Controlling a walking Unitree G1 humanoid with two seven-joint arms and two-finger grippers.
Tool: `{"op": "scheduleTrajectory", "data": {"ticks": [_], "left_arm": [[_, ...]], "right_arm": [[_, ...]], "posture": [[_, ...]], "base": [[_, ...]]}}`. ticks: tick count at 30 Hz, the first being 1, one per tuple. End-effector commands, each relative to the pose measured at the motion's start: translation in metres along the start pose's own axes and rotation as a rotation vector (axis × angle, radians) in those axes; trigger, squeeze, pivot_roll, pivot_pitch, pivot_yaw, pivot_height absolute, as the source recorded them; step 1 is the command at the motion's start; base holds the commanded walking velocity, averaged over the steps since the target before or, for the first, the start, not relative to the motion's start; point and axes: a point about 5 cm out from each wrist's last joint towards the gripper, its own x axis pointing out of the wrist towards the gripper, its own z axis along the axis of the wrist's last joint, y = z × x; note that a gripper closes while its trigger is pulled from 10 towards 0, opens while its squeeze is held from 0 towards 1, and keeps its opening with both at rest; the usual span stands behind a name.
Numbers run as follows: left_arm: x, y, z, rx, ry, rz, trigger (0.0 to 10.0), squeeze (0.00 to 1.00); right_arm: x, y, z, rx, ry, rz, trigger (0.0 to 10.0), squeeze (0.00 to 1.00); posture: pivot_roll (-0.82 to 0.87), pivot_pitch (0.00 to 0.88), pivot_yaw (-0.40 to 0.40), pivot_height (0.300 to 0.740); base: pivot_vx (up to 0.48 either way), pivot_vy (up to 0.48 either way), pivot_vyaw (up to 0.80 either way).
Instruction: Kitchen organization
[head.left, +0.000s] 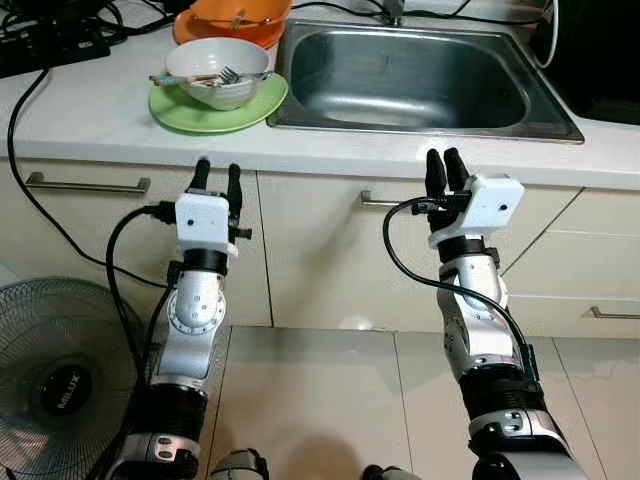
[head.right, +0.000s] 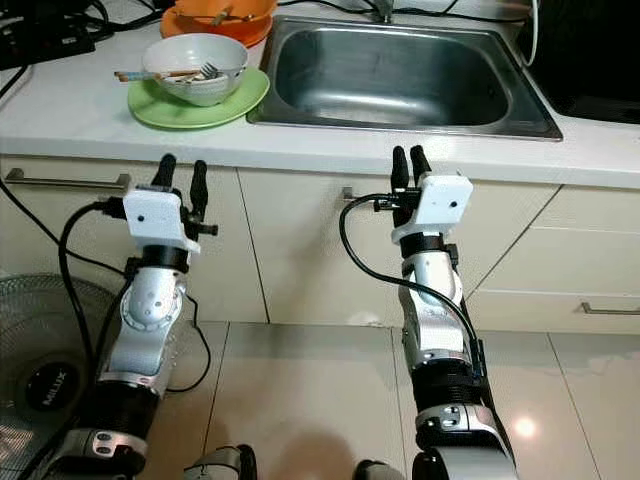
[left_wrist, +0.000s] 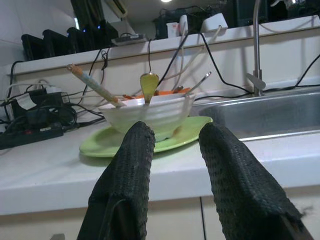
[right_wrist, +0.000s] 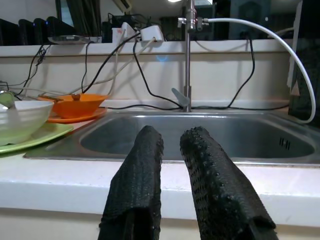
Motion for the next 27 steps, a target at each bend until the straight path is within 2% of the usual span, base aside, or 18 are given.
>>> {"op": "scheduleTrajectory", "data": {"ticks": [1, 7, 11, 12, 13, 14, 26, 27], "left_arm": [[0.006, 0.001, 0.008, 0.003, -0.020, 0.015, 10.0, 0.00], [0.014, -0.005, 0.012, -0.047, -0.010, 0.021, 10.0, 0.00], [0.016, -0.011, 0.013, -0.049, -0.012, -0.010, 10.0, 0.00], [0.016, -0.013, 0.014, -0.052, -0.011, -0.019, 10.0, 0.58], [0.016, -0.014, 0.014, -0.056, -0.011, -0.025, 10.0, 1.00], [0.016, -0.016, 0.014, -0.063, -0.008, -0.036, 10.0, 1.00], [0.016, -0.019, 0.013, -0.076, 0.003, -0.038, 10.0, 1.00], [0.016, -0.018, 0.014, -0.052, -0.004, -0.038, 10.0, 0.00]], "right_arm": [[0.009, 0.004, 0.012, 0.013, -0.035, 0.001, 10.0, 0.00], [0.019, 0.005, 0.017, 0.014, -0.034, -0.010, 10.0, 0.00], [0.022, 0.005, 0.018, 0.010, -0.027, -0.008, 10.0, 0.00], [0.023, 0.006, 0.018, 0.007, -0.023, -0.004, 10.0, 0.00], [0.024, 0.007, 0.019, 0.006, -0.023, 0.003, 10.0, 0.65], [0.025, 0.008, 0.020, 0.010, -0.024, 0.010, 10.0, 1.00], [0.025, 0.018, 0.021, 0.036, -0.025, 0.062, 10.0, 1.00], [0.026, 0.017, 0.020, 0.031, -0.014, 0.048, 10.0, 0.98]], "posture": [[0.13, 0.096, -0.040, 0.740], [0.13, 0.095, -0.042, 0.740], [0.12, 0.090, -0.045, 0.740], [0.12, 0.089, -0.047, 0.740], [0.12, 0.089, -0.047, 0.740], [0.12, 0.089, -0.047, 0.740], [0.13, 0.072, -0.045, 0.740], [0.13, 0.068, -0.043, 0.740]], "base": [[0.000, 0.000, 0.00], [0.000, 0.000, 0.00], [0.000, 0.000, 0.00], [0.000, 0.000, 0.00], [0.000, 0.000, 0.00], [0.000, 0.000, 0.00], [0.000, 0.000, 0.00], [0.000, 0.000, 0.00]]}}
